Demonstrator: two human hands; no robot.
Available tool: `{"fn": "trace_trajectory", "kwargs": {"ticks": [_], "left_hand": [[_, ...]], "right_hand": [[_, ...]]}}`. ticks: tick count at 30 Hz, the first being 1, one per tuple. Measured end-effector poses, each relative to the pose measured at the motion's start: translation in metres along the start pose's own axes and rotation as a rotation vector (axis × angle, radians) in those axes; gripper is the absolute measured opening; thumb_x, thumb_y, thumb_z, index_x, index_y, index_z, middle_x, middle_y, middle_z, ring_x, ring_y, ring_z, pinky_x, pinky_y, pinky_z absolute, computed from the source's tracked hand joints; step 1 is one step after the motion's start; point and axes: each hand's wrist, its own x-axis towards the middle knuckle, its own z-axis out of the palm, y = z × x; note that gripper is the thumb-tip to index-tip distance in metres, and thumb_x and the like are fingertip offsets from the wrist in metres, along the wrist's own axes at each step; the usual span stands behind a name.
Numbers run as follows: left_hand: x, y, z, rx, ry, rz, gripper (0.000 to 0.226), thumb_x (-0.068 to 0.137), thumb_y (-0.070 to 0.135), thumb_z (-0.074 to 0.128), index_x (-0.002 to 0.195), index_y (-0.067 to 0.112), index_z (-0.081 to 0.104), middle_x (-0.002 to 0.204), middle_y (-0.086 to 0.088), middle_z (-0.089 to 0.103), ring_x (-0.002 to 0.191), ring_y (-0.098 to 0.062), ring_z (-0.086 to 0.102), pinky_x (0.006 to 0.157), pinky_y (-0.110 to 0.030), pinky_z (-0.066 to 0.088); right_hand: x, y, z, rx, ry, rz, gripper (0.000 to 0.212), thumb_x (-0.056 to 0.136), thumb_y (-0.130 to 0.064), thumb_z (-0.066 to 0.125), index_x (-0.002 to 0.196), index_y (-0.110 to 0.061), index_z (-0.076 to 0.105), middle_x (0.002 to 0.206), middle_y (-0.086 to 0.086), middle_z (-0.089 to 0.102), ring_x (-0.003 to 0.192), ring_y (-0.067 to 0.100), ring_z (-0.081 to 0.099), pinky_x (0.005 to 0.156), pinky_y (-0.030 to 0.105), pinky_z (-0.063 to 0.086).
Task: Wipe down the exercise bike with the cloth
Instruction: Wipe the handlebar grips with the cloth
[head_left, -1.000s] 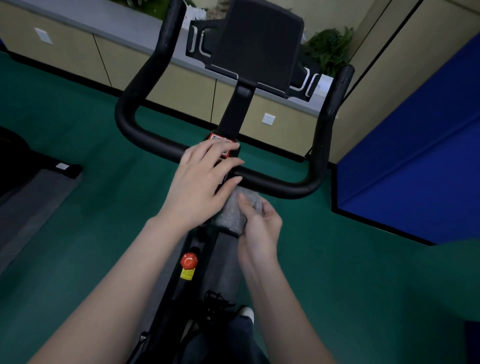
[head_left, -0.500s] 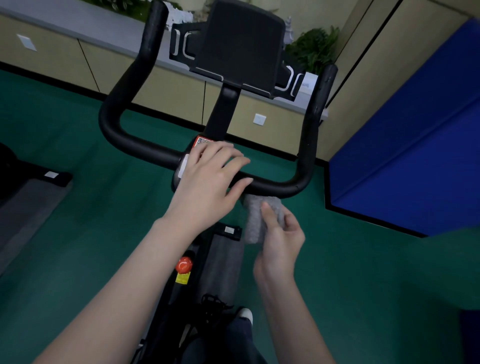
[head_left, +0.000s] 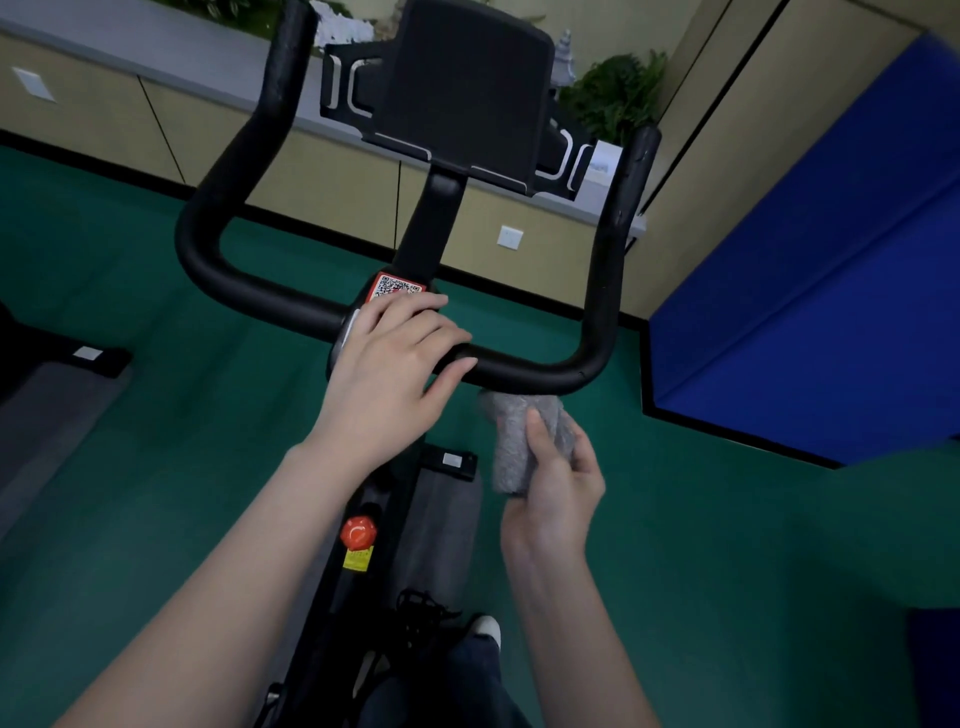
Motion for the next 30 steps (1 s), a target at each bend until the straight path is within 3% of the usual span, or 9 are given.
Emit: {"fn": "trace_trajectory", "kwargs": {"ticks": [3, 7, 10, 14, 19, 22, 27, 30], "left_hand": [[0.000, 0.000, 0.001, -0.001, 0.009, 0.001, 0.026, 0.090, 0.033, 0.058, 0.102, 0.013, 0.071, 0.100, 0.005, 0.069, 0.119, -0.019, 0.054, 0.105, -0.032, 0.026], [0.000, -0.001, 0.003, 0.010, 0.031, 0.004, 0.026, 0.090, 0.034, 0.058, 0.100, 0.014, 0.071, 0.099, 0.006, 0.070, 0.118, -0.019, 0.055, 0.104, -0.033, 0.028], [-0.001, -0.002, 0.004, 0.012, 0.042, 0.007, 0.025, 0.089, 0.034, 0.059, 0.099, 0.014, 0.071, 0.098, 0.006, 0.069, 0.117, -0.019, 0.055, 0.105, -0.032, 0.028], [-0.001, -0.002, 0.006, 0.017, 0.048, 0.017, 0.025, 0.090, 0.034, 0.059, 0.100, 0.014, 0.070, 0.098, 0.006, 0.069, 0.118, -0.019, 0.055, 0.105, -0.032, 0.027], [0.000, -0.002, 0.006, 0.022, 0.063, 0.023, 0.025, 0.090, 0.034, 0.060, 0.100, 0.014, 0.071, 0.098, 0.005, 0.069, 0.117, -0.019, 0.055, 0.105, -0.032, 0.028], [-0.001, -0.001, 0.007, 0.022, 0.066, 0.013, 0.025, 0.089, 0.034, 0.060, 0.099, 0.014, 0.071, 0.097, 0.005, 0.069, 0.117, -0.019, 0.055, 0.105, -0.032, 0.028], [-0.001, -0.001, 0.007, 0.027, 0.062, 0.014, 0.026, 0.089, 0.035, 0.059, 0.099, 0.014, 0.071, 0.097, 0.005, 0.069, 0.117, -0.019, 0.055, 0.104, -0.032, 0.027], [-0.001, -0.001, 0.007, 0.025, 0.065, 0.011, 0.026, 0.089, 0.034, 0.060, 0.099, 0.013, 0.071, 0.096, 0.004, 0.069, 0.116, -0.020, 0.055, 0.104, -0.031, 0.027]], "right_hand": [[0.010, -0.014, -0.010, -0.052, 0.044, -0.167, 0.017, 0.086, 0.005, 0.064, 0.094, -0.009, 0.068, 0.085, 0.000, 0.074, 0.083, 0.012, 0.070, 0.071, 0.019, 0.055], [0.012, -0.012, -0.009, -0.290, 0.078, -0.357, 0.019, 0.086, 0.000, 0.066, 0.103, -0.008, 0.069, 0.102, 0.011, 0.071, 0.099, 0.024, 0.068, 0.089, 0.036, 0.056], [0.010, -0.007, -0.010, -0.466, 0.078, -0.460, 0.020, 0.084, -0.003, 0.070, 0.099, -0.017, 0.069, 0.105, 0.013, 0.068, 0.101, 0.024, 0.066, 0.093, 0.042, 0.053], [0.013, -0.020, -0.008, -0.548, 0.065, -0.647, 0.032, 0.083, 0.001, 0.069, 0.093, -0.029, 0.066, 0.106, 0.007, 0.066, 0.100, 0.015, 0.064, 0.089, 0.021, 0.052], [0.025, -0.030, -0.006, -0.690, -0.016, -0.816, 0.027, 0.083, 0.002, 0.068, 0.105, -0.013, 0.070, 0.105, -0.001, 0.067, 0.104, 0.020, 0.062, 0.091, 0.024, 0.050], [0.021, -0.023, -0.008, -0.801, -0.073, -0.906, 0.026, 0.082, 0.001, 0.070, 0.104, -0.013, 0.071, 0.105, -0.010, 0.064, 0.106, 0.018, 0.057, 0.089, 0.008, 0.042], [0.040, -0.055, -0.010, -1.083, -0.234, -1.029, 0.023, 0.084, 0.001, 0.069, 0.104, -0.007, 0.072, 0.101, -0.007, 0.063, 0.098, 0.019, 0.054, 0.083, 0.001, 0.035], [0.050, -0.075, -0.002, -1.220, -0.279, -1.035, 0.019, 0.086, -0.001, 0.066, 0.103, -0.008, 0.072, 0.098, -0.005, 0.065, 0.095, 0.019, 0.052, 0.077, 0.006, 0.036]]}}
